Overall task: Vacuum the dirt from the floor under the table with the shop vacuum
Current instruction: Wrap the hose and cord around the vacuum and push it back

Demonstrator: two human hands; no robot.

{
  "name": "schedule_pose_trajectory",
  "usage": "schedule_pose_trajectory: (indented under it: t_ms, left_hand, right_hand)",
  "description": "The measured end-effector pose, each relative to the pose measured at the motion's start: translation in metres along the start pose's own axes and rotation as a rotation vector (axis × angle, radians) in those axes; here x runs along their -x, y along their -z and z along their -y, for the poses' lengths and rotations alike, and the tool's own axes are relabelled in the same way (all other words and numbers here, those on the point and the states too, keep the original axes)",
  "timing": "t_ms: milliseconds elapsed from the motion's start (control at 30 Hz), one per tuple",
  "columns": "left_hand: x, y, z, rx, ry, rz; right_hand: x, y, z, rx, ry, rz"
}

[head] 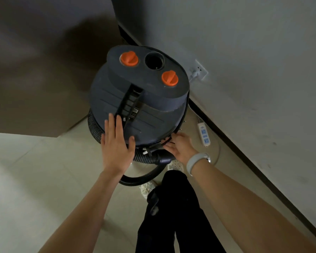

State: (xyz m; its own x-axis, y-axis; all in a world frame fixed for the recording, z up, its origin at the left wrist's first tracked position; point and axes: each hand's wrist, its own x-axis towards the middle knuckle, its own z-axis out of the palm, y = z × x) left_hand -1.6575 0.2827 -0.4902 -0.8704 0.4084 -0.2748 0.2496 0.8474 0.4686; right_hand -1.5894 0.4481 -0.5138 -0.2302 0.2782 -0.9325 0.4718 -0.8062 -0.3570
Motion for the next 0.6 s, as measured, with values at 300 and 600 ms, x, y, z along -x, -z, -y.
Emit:
schedule_pose_trajectory:
  t_ms: [300,600]
  left_hand:
    - [0.036,-0.011,0.022,0.023,-0.093,-0.105]
    - [0.026,-0.015,0.013,-0.027,-0.133,-0.150]
  right_hand:
    - [0.001,-0.009,-0.008,-0.089,0.016,-0.035]
    - [-0.015,0.001,-0.005,-0.001,0.051,-0.155]
